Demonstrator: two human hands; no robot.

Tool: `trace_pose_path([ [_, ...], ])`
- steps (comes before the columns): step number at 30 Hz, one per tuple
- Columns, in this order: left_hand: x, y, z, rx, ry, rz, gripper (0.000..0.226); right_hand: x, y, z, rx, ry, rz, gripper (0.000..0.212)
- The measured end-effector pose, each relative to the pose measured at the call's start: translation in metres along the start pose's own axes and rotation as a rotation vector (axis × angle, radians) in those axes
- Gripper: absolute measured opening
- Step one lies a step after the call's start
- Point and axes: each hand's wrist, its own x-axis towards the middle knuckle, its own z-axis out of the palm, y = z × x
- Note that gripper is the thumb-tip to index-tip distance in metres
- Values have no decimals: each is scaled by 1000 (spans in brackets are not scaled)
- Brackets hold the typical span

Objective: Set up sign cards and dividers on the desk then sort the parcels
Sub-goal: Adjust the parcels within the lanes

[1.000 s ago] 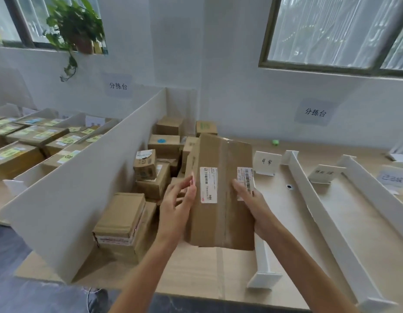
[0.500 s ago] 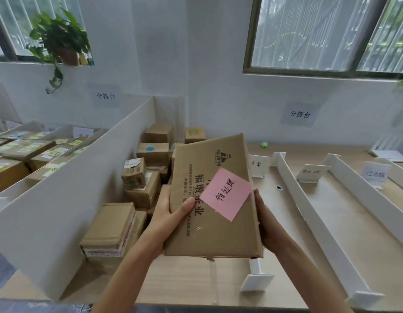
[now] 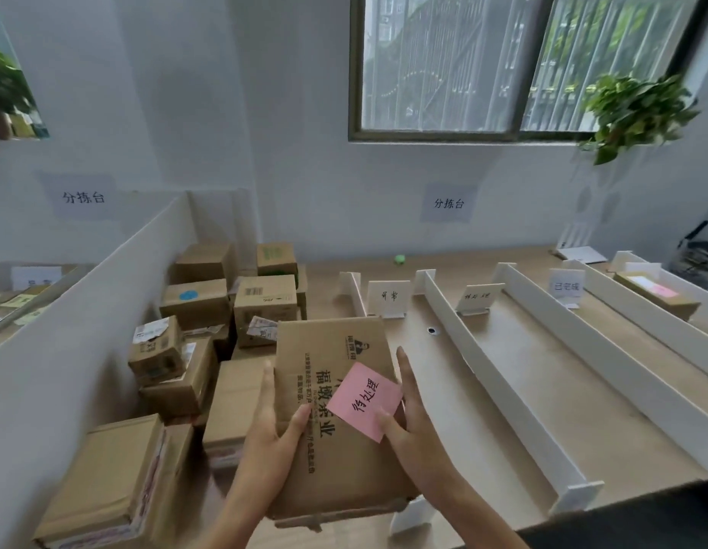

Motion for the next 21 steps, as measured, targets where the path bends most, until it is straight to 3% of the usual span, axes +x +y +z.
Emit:
trace_pose_path([
  [5, 12, 3, 38, 187, -133, 221, 58, -5, 6, -44, -214, -13, -92, 72],
  [11, 16, 47, 115, 159, -348, 280, 45, -15, 16, -135, -289, 83, -79, 56],
  [21, 28, 91, 341, 37, -411, 433, 45, -40, 35, -356, -407, 171, -91, 52],
])
